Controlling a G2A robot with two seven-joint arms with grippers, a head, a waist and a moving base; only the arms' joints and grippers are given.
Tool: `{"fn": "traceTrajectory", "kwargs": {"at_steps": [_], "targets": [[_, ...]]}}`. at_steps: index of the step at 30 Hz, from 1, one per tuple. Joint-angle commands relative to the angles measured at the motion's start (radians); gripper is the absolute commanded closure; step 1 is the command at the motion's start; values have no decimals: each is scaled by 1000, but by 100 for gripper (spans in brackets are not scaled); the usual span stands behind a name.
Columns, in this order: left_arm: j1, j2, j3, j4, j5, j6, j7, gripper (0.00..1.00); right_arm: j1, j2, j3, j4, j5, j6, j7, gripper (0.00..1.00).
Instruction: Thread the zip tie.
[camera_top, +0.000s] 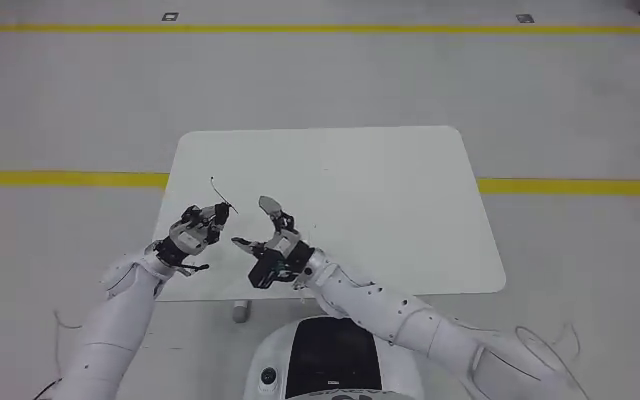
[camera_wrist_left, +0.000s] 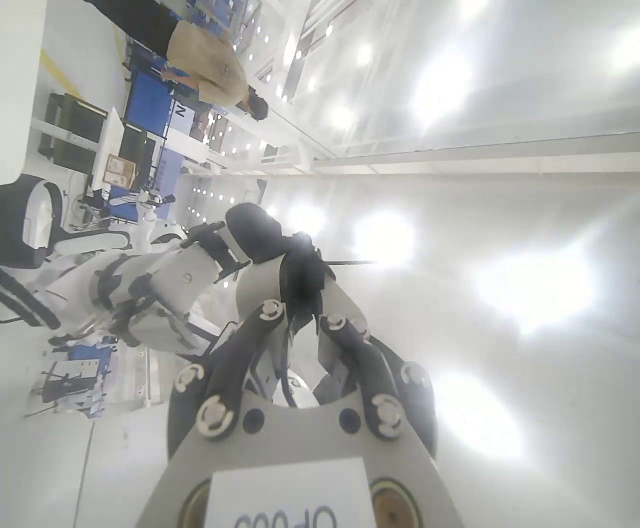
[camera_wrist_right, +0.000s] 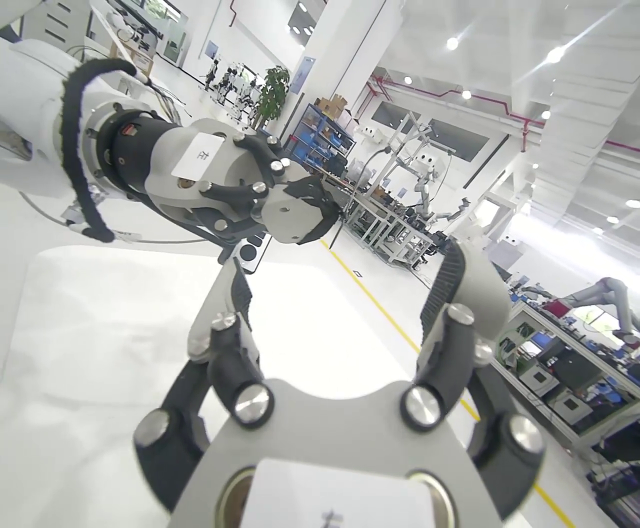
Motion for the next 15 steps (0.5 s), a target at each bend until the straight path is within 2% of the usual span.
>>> {"fn": "traceTrajectory", "kwargs": {"at_steps": [1, 15], "targets": [[0, 0, 0, 0, 0, 0, 0, 100, 0, -5, -1, 8, 0, 0, -2, 65], [0, 0, 0, 0, 0, 0, 0, 100, 11, -41, 11, 65, 0, 0, -22, 75]]}}
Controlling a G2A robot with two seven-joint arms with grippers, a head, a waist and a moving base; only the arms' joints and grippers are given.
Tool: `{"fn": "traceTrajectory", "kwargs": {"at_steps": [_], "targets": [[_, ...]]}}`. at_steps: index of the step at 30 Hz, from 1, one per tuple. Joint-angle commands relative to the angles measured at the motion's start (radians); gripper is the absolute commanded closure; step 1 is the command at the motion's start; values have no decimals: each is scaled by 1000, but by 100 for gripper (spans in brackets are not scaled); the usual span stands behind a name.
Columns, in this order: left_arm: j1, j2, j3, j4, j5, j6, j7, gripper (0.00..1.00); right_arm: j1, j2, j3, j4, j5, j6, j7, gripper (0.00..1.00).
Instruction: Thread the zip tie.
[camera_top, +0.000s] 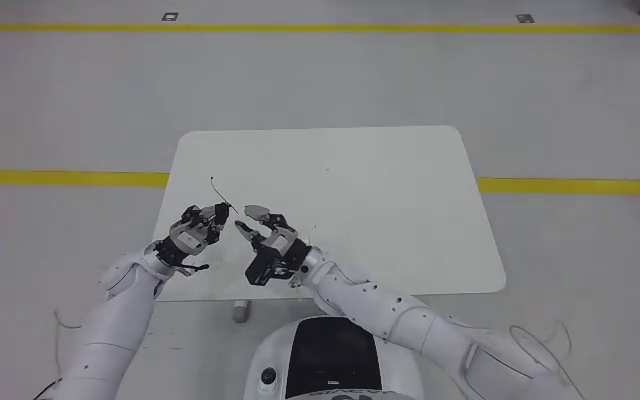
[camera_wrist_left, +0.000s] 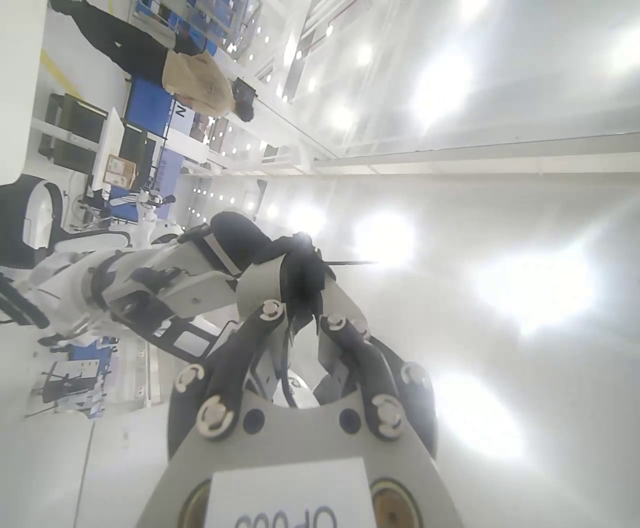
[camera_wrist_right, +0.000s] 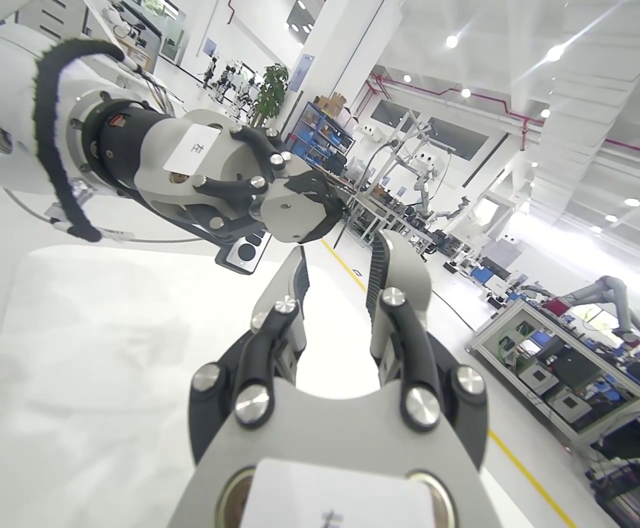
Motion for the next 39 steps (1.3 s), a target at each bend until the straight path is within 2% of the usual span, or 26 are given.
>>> {"fn": "traceTrajectory", "kwargs": {"at_steps": [1, 11, 16, 23, 28, 32, 35, 39], "targets": [[0, 0, 0, 0, 0, 0, 0, 100, 2, -5, 2, 7, 0, 0, -3, 76], [0, 0, 0, 0, 0, 0, 0, 100, 14, -30, 5, 42, 0, 0, -20, 80], [0, 0, 0, 0, 0, 0, 0, 100, 19, -41, 5, 56, 0, 0, -26, 91], [0, 0, 0, 0, 0, 0, 0, 100, 23, -52, 7, 74, 0, 0, -36, 84], [0, 0, 0, 0, 0, 0, 0, 100, 25, -59, 11, 85, 0, 0, -42, 84], [0, 0, 0, 0, 0, 0, 0, 100, 27, -64, 14, 91, 0, 0, -45, 91], [0, 0, 0, 0, 0, 0, 0, 100, 27, -67, 15, 96, 0, 0, -46, 100], [0, 0, 0, 0, 0, 0, 0, 100, 26, -70, 17, 102, 0, 0, -46, 100]]}}
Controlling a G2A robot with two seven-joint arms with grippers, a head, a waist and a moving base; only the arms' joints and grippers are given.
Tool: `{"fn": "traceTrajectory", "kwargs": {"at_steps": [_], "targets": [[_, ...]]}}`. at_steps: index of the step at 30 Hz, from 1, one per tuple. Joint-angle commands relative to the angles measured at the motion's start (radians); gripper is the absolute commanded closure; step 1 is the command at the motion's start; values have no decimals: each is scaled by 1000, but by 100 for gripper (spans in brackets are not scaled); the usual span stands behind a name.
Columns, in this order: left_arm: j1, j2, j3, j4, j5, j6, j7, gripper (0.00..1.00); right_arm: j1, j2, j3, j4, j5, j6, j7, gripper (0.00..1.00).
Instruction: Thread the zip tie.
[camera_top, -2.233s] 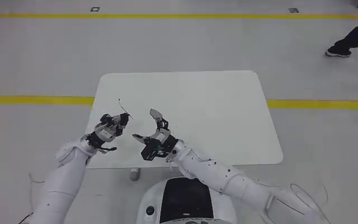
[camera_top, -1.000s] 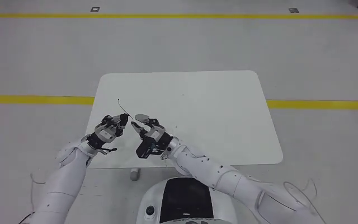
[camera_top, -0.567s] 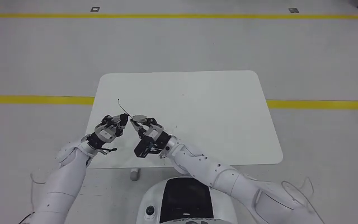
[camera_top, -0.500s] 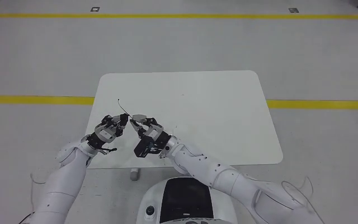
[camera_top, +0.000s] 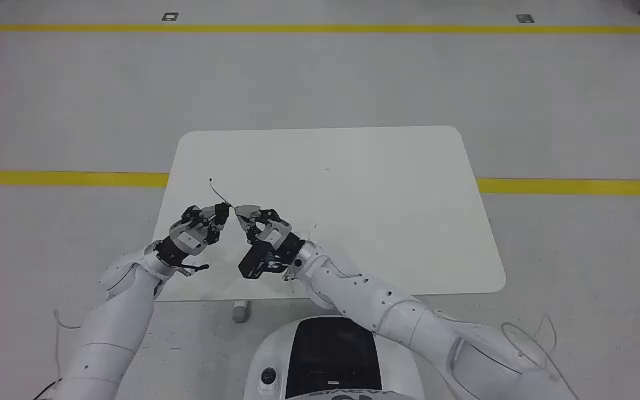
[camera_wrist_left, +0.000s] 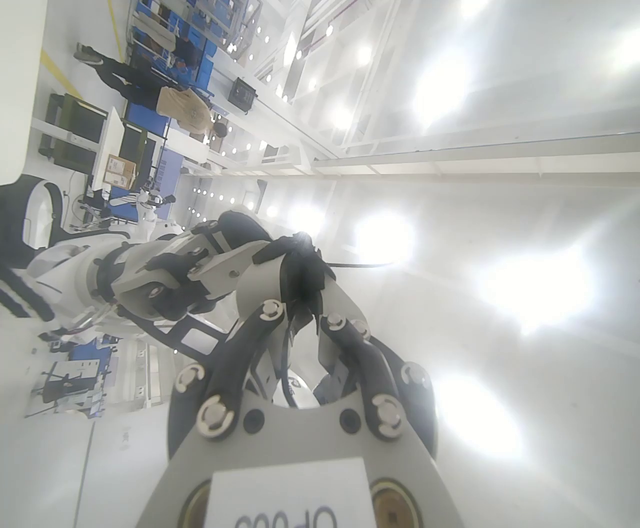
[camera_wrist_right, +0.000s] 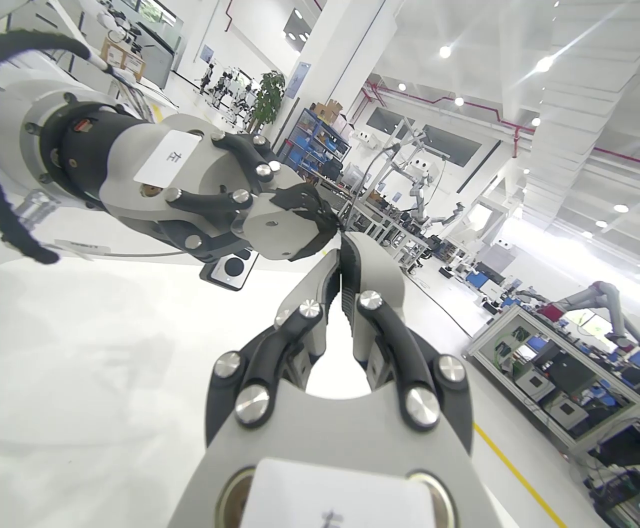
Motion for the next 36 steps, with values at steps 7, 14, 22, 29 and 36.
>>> {"fn": "traceTrajectory", "kwargs": {"at_steps": [7, 14, 22, 29, 36], "targets": [[0, 0, 0, 0, 0, 0, 0, 100, -4, -1, 8, 8, 0, 0, -1, 100], [0, 0, 0, 0, 0, 0, 0, 100, -11, 3, 14, 10, 0, 0, 2, 100], [0, 0, 0, 0, 0, 0, 0, 100, -18, 8, 19, 11, 0, 0, 6, 100], [0, 0, 0, 0, 0, 0, 0, 100, -25, 14, 22, 9, 0, 0, 7, 100], [0, 0, 0, 0, 0, 0, 0, 100, -34, 19, 30, 7, 0, 0, 9, 100]]}}
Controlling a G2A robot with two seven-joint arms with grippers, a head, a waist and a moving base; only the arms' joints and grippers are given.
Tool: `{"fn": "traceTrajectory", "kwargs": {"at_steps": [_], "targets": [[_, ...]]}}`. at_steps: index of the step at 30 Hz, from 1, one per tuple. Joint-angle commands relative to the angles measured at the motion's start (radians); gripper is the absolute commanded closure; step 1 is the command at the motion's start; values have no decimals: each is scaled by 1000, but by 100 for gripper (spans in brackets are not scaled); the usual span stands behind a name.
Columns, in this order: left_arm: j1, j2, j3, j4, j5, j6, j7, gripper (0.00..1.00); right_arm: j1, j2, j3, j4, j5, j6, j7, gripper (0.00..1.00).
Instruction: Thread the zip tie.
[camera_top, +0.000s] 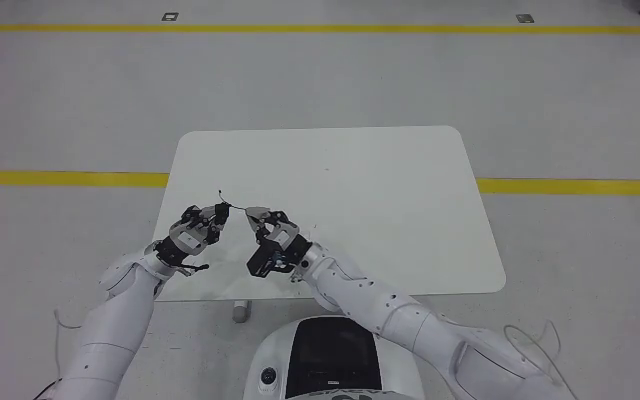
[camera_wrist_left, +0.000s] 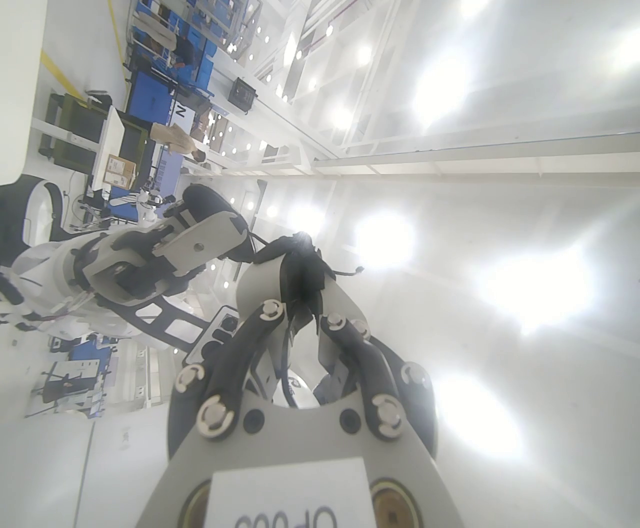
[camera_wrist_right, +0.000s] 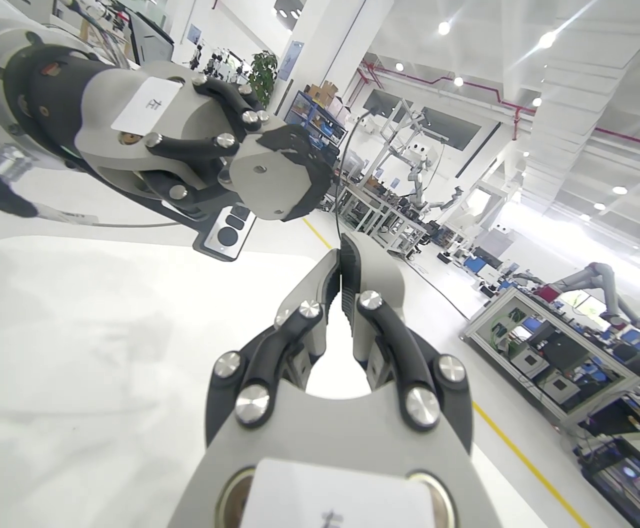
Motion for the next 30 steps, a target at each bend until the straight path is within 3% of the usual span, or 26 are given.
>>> {"fn": "traceTrajectory", "kwargs": {"at_steps": [1, 30], "targets": [[0, 0, 0, 0, 0, 0, 0, 100, -2, 1, 2, -1, 0, 0, 1, 100], [0, 0, 0, 0, 0, 0, 0, 100, -21, 17, 10, -5, 0, -11, 19, 100]]}}
